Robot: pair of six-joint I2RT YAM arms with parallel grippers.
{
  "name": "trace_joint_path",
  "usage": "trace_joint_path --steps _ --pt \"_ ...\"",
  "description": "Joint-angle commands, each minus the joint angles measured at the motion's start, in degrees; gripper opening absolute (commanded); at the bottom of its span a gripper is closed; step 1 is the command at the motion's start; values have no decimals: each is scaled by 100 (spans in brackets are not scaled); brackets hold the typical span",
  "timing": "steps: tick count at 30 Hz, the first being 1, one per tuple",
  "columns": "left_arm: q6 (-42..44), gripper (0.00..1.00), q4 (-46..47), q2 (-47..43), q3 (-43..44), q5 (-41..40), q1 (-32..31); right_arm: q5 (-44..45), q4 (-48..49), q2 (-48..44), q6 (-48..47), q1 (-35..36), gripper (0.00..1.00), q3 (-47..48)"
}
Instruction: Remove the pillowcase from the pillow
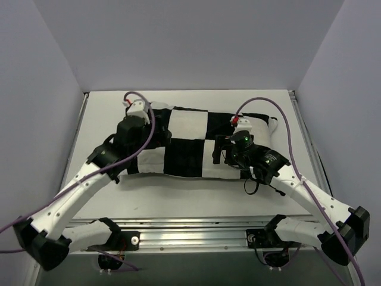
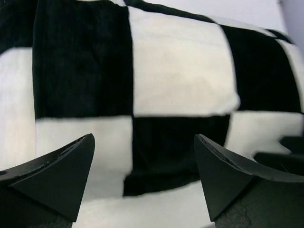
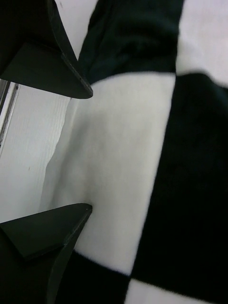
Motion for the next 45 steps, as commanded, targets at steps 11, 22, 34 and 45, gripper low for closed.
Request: trace_joint_path --steps 11,22,34,45 --pt "490 94 1756 2483 -113 2145 1261 182 1070 -146 716 -1553 86 -1428" --pt "-179 94 2243 1703 -855 1980 -348 498 288 -998 -91 -1018 81 -306" --pt "-398 94 141 -180 -844 526 204 497 1140 722 -769 370 80 927" --pt "-1330 95 2417 -224 -2708 2409 794 753 1466 2130 -1164 1074 80 1788"
